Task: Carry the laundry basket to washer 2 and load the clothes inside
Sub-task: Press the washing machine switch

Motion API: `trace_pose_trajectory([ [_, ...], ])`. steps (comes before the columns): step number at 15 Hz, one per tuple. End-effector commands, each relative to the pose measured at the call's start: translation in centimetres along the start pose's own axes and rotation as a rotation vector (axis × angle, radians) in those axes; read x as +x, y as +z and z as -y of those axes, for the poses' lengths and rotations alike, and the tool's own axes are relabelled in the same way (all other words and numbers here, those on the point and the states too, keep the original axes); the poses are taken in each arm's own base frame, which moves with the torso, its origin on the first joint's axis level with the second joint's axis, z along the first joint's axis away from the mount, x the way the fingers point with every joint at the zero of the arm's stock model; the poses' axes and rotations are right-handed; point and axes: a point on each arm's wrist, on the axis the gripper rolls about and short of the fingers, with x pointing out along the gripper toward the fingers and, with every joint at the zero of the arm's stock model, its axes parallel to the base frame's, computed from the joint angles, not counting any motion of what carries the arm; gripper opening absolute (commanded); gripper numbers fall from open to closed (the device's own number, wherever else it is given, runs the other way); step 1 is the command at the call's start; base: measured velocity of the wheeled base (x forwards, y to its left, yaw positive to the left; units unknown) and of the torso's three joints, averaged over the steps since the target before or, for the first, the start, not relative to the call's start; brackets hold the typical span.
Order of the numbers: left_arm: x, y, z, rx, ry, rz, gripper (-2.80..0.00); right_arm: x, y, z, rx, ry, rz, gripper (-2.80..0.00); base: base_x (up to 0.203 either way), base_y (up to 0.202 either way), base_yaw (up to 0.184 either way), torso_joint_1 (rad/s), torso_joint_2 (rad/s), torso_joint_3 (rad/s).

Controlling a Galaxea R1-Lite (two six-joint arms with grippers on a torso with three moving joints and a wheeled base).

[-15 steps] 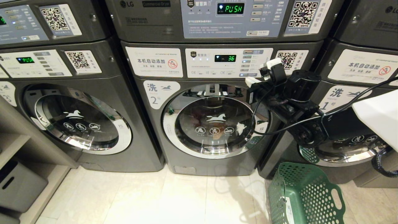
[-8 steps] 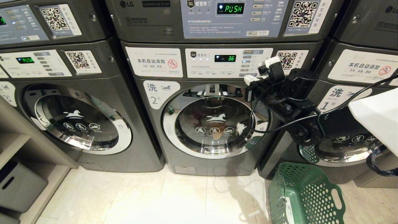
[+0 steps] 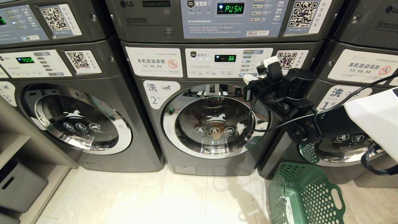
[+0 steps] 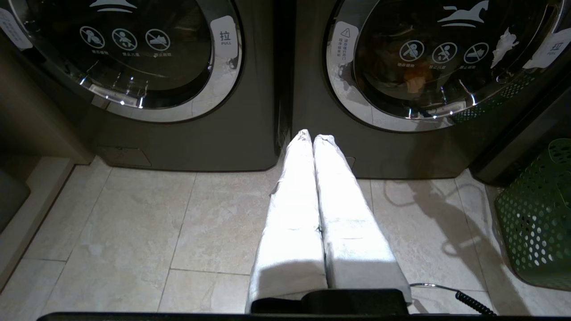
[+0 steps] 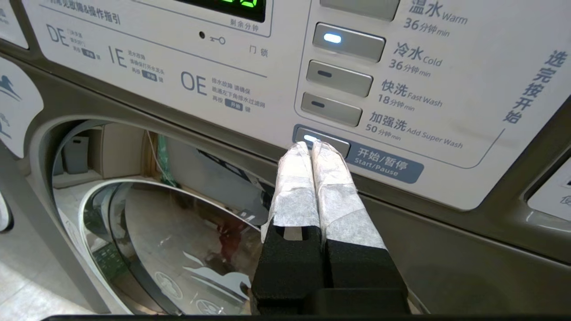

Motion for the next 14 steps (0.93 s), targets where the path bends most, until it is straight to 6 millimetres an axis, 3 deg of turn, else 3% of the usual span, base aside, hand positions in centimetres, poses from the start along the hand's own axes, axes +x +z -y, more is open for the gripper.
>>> trace_pose_trajectory([
  [1, 0.0, 0.0, 0.0, 0.0, 0.0, 0.002, -2.8, 0.3, -0.1, 0.0, -0.002, -0.004, 0.011, -2.8, 0.0, 0.0, 0.0, 0.0, 0.0, 0.0],
  [14, 0.0, 0.0, 0.0, 0.0, 0.0, 0.002, -2.8, 1.4, -0.4, 0.0, -0.01, -0.012, 0.004, -2.8, 0.0, 0.0, 0.0, 0.0, 0.0, 0.0],
])
